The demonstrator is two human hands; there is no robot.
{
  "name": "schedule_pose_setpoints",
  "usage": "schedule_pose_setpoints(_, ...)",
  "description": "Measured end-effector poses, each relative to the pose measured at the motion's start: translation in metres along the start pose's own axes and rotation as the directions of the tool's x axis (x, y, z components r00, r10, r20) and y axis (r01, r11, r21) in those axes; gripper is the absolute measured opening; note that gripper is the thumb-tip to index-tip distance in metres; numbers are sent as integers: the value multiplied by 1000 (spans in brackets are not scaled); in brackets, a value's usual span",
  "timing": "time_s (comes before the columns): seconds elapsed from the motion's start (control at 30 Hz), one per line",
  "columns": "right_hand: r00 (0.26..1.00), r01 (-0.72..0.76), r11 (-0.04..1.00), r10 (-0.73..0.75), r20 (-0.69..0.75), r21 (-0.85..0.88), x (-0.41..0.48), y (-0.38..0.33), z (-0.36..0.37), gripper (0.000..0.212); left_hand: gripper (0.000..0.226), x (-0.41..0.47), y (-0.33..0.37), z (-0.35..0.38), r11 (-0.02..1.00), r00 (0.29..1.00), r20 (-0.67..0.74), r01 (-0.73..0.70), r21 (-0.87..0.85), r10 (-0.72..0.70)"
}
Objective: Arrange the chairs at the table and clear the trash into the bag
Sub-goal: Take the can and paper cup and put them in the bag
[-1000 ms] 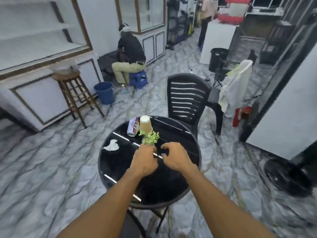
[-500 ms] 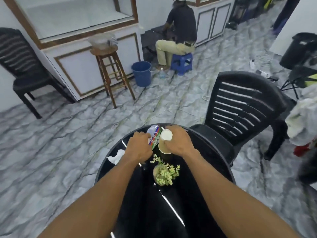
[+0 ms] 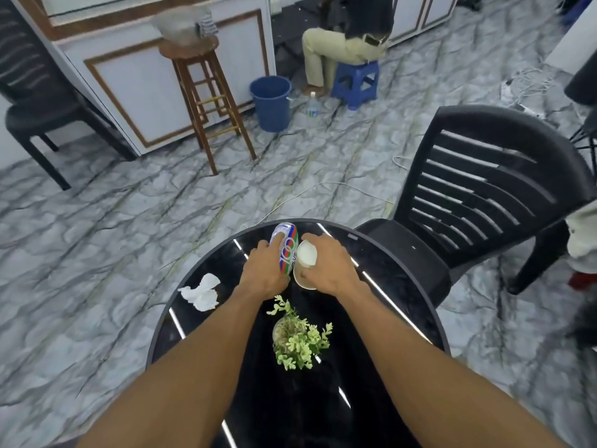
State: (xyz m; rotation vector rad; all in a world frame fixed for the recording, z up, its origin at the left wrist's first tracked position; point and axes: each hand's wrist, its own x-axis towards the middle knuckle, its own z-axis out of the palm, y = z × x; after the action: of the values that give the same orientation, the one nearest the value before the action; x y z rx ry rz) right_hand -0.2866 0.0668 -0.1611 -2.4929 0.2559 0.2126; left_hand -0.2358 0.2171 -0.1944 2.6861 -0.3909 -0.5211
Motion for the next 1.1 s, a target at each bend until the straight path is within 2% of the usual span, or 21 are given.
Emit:
schedule_pose_setpoints(0.27,994,-58,998,58,-96,4,-33,-15,-45,47,102,-30,28,-46,995,994,-45,-104,-2,104)
schedule_pose_setpoints(0.47,956,-153,988,151,-251,13,-107,-41,-89,58,99,-81,68,-82,959,955,-88,-283,20,283)
schedule_pose_setpoints(0.63,889,-240,970,229,-397,21,-203,-62,-96,35,98,-152,91,-82,875,873,-63,-483,37,484)
schedule_pose_setpoints(0.73,826,-326,944,306,-473,42,-269,-69,-82,33,97,-205,99,-73,804,806,-10,-590,77,592)
schedule_pose_setpoints(0.87,723,-429,891,439,-534,151,-367,-71,-60,32,95,-282,108,-50,705,710,71,-704,85,701)
schedule_pose_setpoints(1.0,549,-545,788,593,-589,285,-482,-63,-26,41,88,-378,118,-2,618,609,154,-786,-18,778)
schedule_pose_setpoints(1.1,382,-636,669,706,-597,385,-574,-54,9,45,86,-457,127,41,504,476,253,-862,-55,842)
